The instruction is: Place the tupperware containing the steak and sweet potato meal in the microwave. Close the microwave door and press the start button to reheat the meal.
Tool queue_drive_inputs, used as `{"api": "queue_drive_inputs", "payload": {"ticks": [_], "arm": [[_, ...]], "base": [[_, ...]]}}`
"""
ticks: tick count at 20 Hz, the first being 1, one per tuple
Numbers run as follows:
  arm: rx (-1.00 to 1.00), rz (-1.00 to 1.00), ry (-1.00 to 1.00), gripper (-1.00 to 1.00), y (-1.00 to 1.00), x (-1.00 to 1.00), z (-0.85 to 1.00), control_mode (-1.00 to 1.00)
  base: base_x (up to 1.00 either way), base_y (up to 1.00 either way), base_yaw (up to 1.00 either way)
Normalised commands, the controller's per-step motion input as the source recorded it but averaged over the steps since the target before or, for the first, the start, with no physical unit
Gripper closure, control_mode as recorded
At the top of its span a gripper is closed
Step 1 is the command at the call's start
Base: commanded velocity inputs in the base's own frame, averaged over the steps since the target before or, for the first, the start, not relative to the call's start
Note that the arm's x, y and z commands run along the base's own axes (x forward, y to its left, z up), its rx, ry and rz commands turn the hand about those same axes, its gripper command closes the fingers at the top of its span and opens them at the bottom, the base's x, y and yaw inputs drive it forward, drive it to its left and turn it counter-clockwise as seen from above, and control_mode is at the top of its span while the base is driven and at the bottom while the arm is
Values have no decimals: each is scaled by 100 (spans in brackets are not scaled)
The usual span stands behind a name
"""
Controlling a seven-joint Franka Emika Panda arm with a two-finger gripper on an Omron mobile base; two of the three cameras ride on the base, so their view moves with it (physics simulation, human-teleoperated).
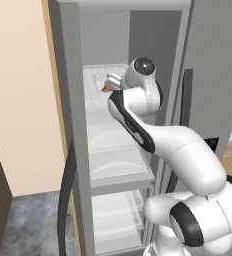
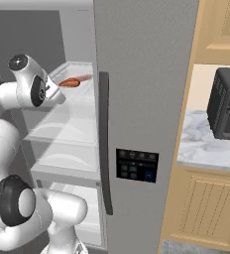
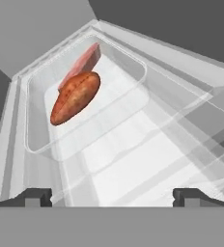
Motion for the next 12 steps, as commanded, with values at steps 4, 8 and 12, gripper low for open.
{"api": "queue_drive_inputs", "payload": {"ticks": [4,8,12], "arm": [[17,-6,0,-100,0,40,0,-100],[20,-6,0,-100,0,38,0,-100],[8,-5,1,-100,1,36,0,-100]], "base": [[0,0,0],[0,0,0],[0,0,0]]}}
